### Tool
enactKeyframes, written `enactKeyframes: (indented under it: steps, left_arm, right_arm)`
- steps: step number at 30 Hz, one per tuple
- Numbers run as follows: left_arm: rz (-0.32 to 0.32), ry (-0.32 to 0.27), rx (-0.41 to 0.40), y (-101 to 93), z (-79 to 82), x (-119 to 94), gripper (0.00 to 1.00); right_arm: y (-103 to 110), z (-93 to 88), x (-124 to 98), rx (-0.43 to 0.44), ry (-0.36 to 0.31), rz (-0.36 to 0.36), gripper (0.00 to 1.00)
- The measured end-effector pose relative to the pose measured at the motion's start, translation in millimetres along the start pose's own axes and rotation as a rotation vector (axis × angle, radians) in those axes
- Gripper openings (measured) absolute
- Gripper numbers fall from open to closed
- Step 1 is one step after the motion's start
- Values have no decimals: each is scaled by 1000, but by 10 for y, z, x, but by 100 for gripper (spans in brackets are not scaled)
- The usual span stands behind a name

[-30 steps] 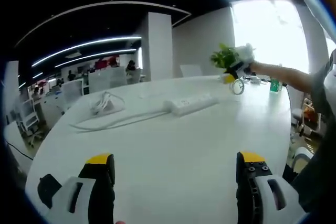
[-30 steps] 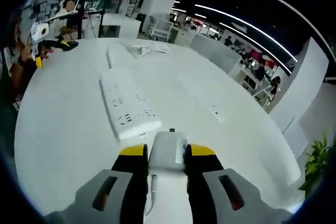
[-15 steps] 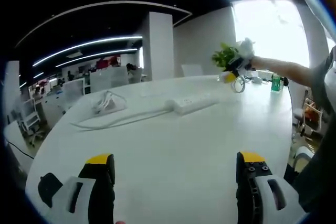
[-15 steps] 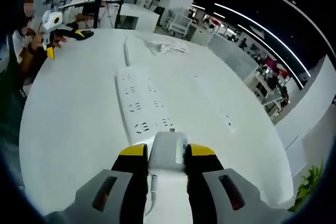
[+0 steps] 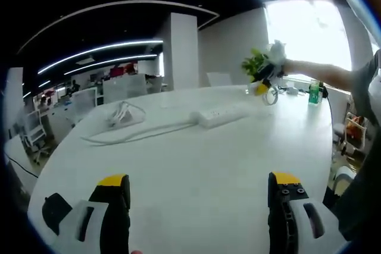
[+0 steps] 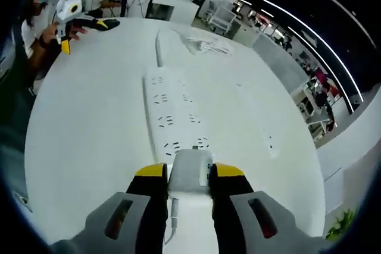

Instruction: Straighten the power strip on the desk, plug the charger into it

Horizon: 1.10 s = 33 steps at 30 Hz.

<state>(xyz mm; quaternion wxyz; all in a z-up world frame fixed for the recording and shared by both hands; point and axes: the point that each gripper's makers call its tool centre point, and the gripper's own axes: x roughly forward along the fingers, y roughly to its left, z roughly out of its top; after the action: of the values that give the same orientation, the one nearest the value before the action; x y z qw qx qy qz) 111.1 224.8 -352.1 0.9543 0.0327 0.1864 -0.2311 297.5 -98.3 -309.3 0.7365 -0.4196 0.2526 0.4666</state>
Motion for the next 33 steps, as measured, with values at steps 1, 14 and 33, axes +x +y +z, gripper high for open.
enactKeyframes:
  steps: [1,14,33]
  left_arm:
    - [1,0,-1,6,-1,0,99]
    - [1,-1,-2,23,0,11,99]
    - [3,-1,-6,56,-1,9,99]
  right_arm:
    - [10,-5,19,-15,9,4,25]
    - [132,-21,162,-81,81,69,25]
    - [157,-45,281,-133,134,92,25]
